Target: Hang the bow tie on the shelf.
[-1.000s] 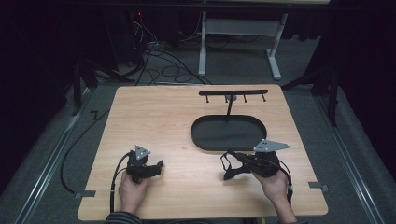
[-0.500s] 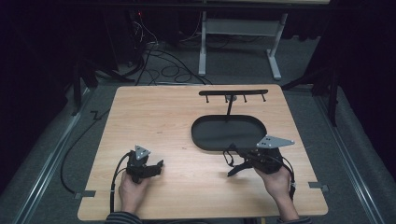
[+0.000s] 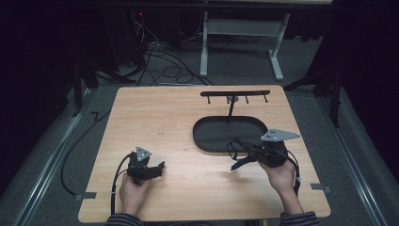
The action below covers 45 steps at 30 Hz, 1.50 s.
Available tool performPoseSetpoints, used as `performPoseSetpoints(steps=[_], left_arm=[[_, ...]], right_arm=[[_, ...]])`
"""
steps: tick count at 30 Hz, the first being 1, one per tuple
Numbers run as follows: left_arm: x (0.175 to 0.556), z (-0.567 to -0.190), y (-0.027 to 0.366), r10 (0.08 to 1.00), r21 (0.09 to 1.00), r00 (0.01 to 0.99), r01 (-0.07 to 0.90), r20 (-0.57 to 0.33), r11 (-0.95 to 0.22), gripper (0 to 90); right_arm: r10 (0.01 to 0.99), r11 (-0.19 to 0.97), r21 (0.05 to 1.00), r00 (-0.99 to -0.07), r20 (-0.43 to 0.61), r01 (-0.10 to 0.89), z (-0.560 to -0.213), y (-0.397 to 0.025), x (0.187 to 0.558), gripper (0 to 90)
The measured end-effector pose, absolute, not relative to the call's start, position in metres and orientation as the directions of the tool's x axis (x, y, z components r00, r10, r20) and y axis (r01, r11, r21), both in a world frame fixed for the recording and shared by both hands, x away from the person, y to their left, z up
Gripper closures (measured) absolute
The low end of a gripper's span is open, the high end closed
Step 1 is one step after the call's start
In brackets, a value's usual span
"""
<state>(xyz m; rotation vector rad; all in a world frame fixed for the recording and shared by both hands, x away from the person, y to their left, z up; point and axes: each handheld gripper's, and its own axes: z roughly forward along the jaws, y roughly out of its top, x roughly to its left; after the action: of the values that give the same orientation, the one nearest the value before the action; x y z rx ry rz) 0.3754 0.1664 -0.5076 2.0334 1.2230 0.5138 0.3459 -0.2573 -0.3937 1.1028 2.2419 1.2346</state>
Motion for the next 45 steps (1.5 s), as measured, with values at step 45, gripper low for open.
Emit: performPoseSetpoints(steps=[45], left_arm=[[0.375, -0.508, 0.166, 0.879, 0.735, 0.476, 0.602, -0.019, -0.310, 22.2]], right_arm=[[0.829, 0.255, 0.852, -0.557, 0.050, 0.456, -0.360, -0.280, 0.377, 90.0]])
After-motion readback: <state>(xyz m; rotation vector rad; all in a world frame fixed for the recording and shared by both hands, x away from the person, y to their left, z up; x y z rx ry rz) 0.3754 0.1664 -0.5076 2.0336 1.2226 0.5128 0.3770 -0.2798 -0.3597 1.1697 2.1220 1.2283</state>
